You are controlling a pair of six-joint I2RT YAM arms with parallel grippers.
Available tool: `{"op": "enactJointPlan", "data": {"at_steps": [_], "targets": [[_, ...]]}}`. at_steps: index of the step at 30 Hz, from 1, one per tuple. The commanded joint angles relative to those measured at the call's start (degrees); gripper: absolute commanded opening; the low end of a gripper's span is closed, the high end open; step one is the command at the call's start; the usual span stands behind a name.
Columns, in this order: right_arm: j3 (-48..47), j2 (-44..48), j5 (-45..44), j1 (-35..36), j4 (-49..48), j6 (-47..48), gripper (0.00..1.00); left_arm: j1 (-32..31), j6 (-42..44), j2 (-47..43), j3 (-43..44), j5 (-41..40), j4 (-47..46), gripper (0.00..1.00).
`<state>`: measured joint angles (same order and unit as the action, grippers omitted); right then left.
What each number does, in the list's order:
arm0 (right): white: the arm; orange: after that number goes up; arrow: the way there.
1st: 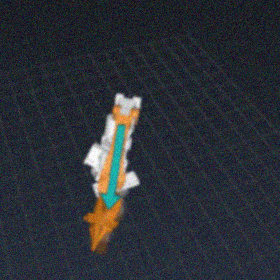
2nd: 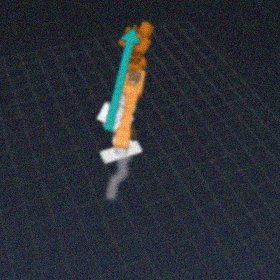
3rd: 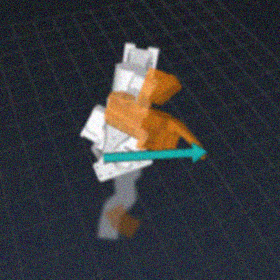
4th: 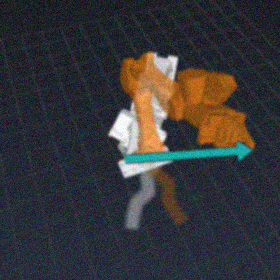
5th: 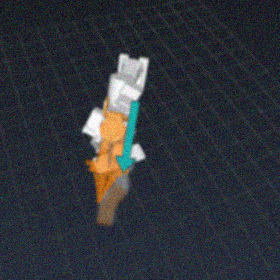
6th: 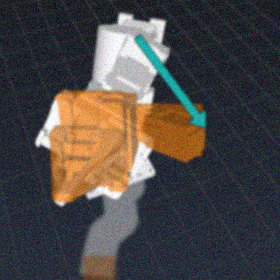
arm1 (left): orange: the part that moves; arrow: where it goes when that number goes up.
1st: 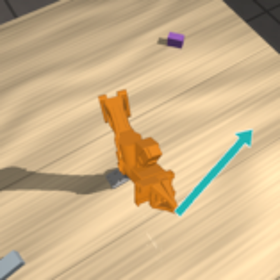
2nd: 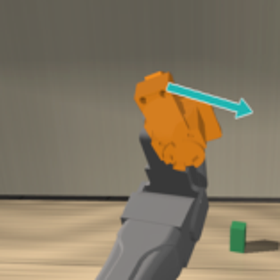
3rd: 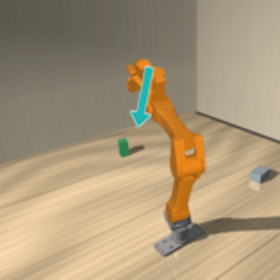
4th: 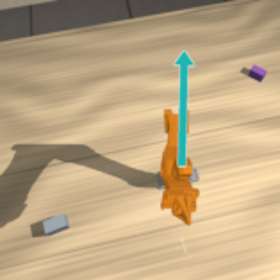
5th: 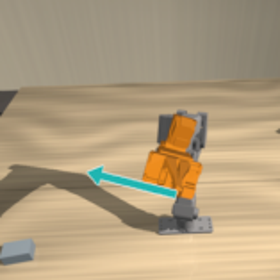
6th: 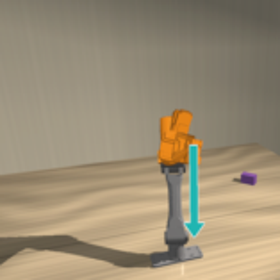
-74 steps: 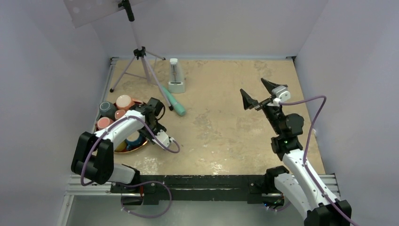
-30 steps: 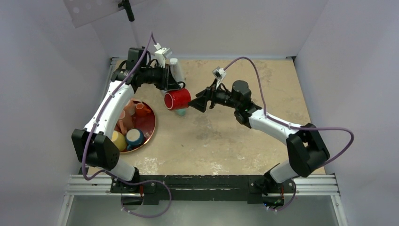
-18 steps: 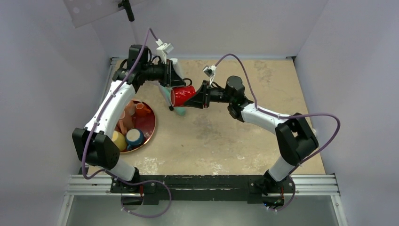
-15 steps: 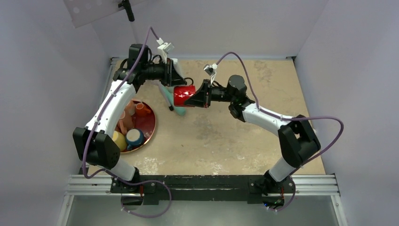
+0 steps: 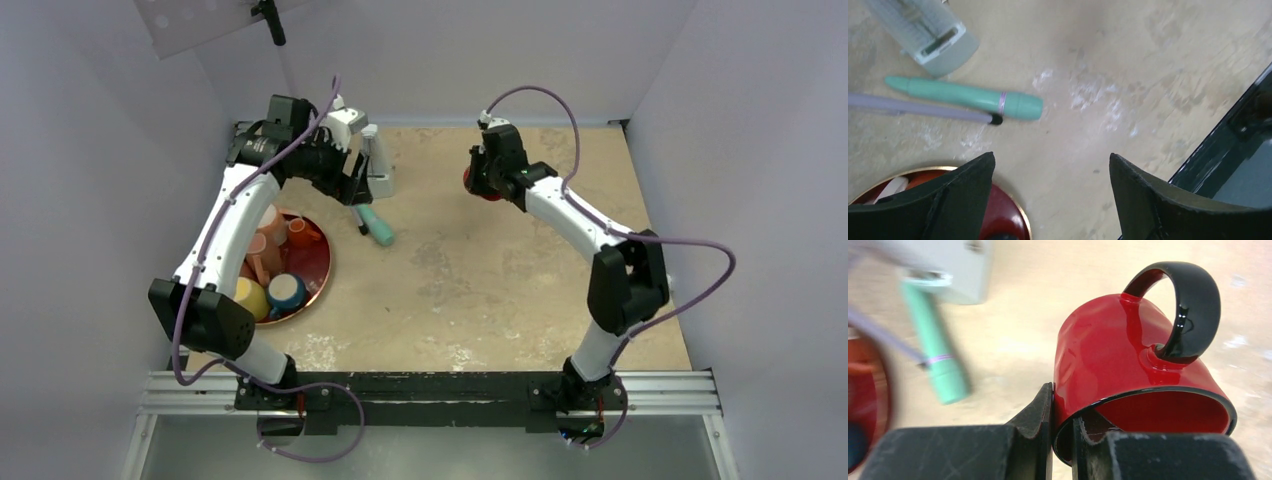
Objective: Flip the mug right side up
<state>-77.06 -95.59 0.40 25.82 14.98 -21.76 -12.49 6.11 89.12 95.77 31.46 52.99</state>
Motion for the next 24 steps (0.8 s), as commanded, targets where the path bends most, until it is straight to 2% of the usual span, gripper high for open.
{"op": "enactJointPlan", "data": {"at_steps": [1, 4, 7, 10, 15, 17, 19, 21, 24], "targets": [[-13.2, -7.9, -16.6, 0.6, 16.9, 7.9, 0.0, 0.2, 18.8, -0.9, 1.6, -9.2, 18.8, 0.86], [-18.9, -14.1, -17.3, 0.4, 22.6, 9.8, 0.0, 0.2, 26.6, -2.6, -3.0, -16.1, 23.9, 0.84], [-23.6, -19.5, -15.7, 0.4, 27.2, 11.1, 0.0, 0.2, 33.7, -6.1, -10.8, -21.5, 24.5, 0.85], [-27.0, -23.9, -15.1, 0.4, 29.8, 11.8, 0.0, 0.2, 34.2, -8.2, -17.6, -27.8, 20.1, 0.85], [-28.0, -26.6, -14.3, 0.4, 29.6, 12.8, 0.01, 0.2, 35.6, -8.6, -23.7, -29.4, 11.9, 0.85], [-28.1, -26.7, -13.4, 0.4, 29.2, 13.2, 0.14, 0.2, 37.5, -7.3, -23.9, -29.9, 10.1, 0.85], [-28.1, -26.2, -12.5, 0.4, 29.1, 13.4, 0.35, 0.2, 40.7, -6.4, -24.3, -30.1, 7.5, 0.85], [-28.6, -25.2, -11.6, 0.5, 29.1, 13.2, 0.52, 0.2, 45.6, -5.4, -25.0, -30.0, 4.3, 0.85], [-29.4, -22.4, -10.6, 0.9, 28.8, 13.2, 0.63, 0.2, 54.4, -3.0, -25.6, -30.8, 0.1, 0.82]]}}
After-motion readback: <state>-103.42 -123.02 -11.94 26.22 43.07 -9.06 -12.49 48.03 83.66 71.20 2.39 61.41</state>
